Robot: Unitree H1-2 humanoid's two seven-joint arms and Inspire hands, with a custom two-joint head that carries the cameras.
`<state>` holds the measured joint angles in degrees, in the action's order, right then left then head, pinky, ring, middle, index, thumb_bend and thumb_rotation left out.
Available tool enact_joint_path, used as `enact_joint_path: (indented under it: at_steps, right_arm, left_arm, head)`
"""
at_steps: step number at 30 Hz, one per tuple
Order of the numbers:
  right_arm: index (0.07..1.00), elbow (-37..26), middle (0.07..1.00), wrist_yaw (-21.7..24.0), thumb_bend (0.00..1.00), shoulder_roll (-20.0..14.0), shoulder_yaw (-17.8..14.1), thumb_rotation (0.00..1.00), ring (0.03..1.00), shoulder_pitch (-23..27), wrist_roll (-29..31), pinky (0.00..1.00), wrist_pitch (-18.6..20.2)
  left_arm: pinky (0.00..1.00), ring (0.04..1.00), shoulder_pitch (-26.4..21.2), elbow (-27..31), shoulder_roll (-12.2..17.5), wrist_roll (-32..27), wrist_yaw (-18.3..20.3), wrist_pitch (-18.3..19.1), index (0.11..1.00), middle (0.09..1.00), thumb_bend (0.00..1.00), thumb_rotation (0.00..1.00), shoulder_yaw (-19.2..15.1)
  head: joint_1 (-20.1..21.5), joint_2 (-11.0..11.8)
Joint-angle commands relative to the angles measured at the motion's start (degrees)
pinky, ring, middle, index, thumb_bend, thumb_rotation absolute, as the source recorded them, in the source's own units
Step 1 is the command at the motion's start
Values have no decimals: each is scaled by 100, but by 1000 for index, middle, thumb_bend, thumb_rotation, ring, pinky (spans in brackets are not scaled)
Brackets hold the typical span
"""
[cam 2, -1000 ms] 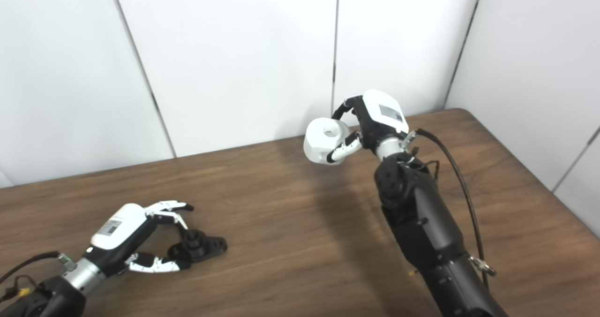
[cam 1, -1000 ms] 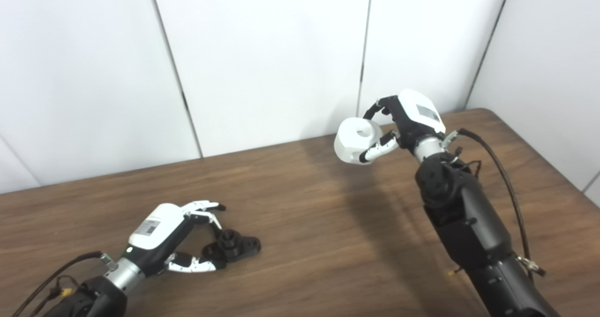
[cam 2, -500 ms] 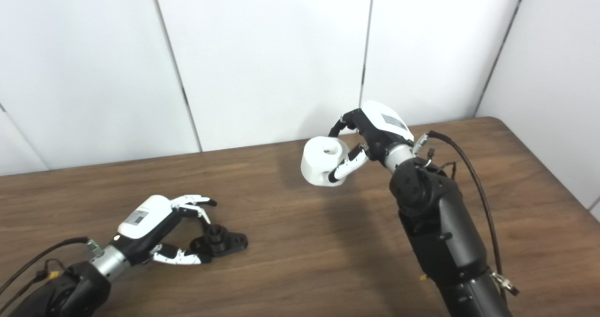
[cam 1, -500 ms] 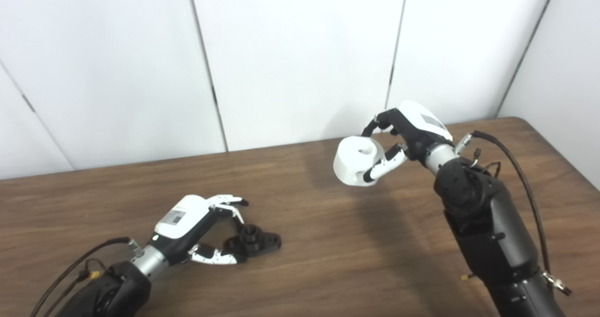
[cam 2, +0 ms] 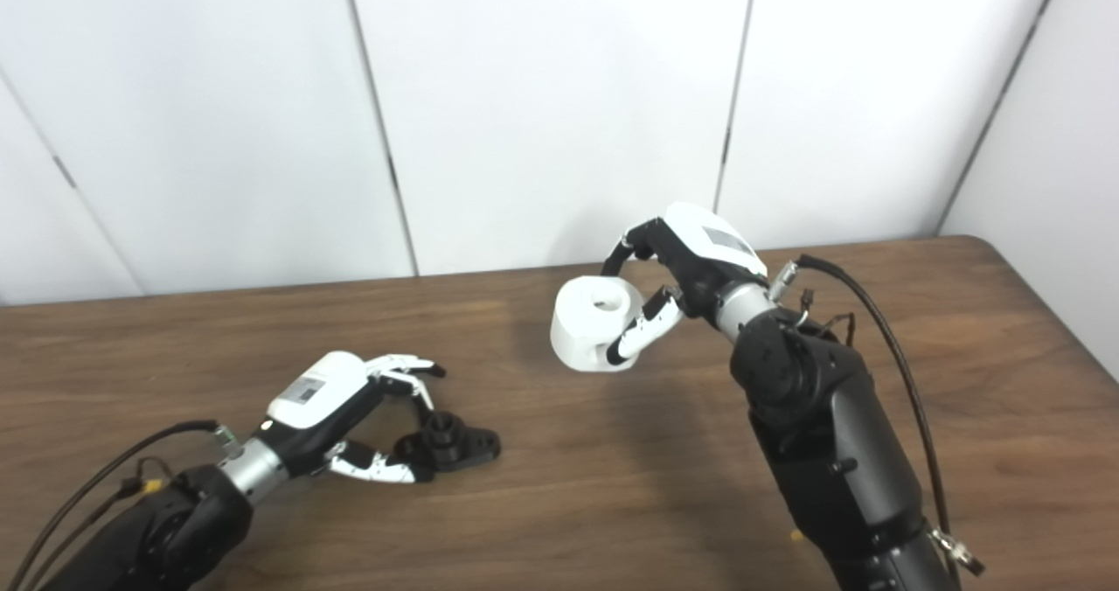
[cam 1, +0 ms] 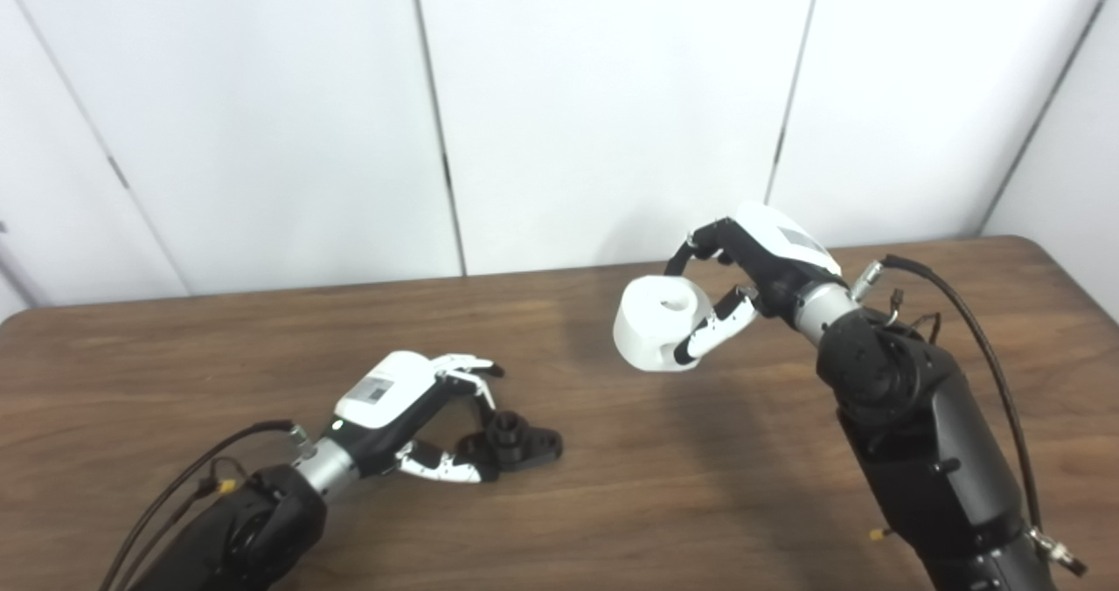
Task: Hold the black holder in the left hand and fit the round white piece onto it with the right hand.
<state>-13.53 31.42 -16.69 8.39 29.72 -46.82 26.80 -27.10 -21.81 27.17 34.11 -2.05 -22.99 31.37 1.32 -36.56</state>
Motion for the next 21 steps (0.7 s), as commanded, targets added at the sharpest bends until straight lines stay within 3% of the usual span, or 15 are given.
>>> enact_joint_path:
  at_steps: [1,7,21]
  right_arm:
    - [482,-223,752,-96,521,-6,23,127,781,275,30,740,-4]
    - [482,-268,750,-24,520,188,155,126,777,313,23,768,2]
    - [481,-282,759,-83,521,523,509,128,777,312,216,715,-7]
  left_arm:
    - [711,854,191,-139,-23,431,467,198,484,835,522,77,190]
    - [707,852,169,-145,-126,424,535,294,484,831,522,75,167]
    - [709,847,174,-73,-245,533,554,436,484,834,522,77,109]
  head:
    - [-7,-9]
    - [-195,-43]
    - [-424,-103]
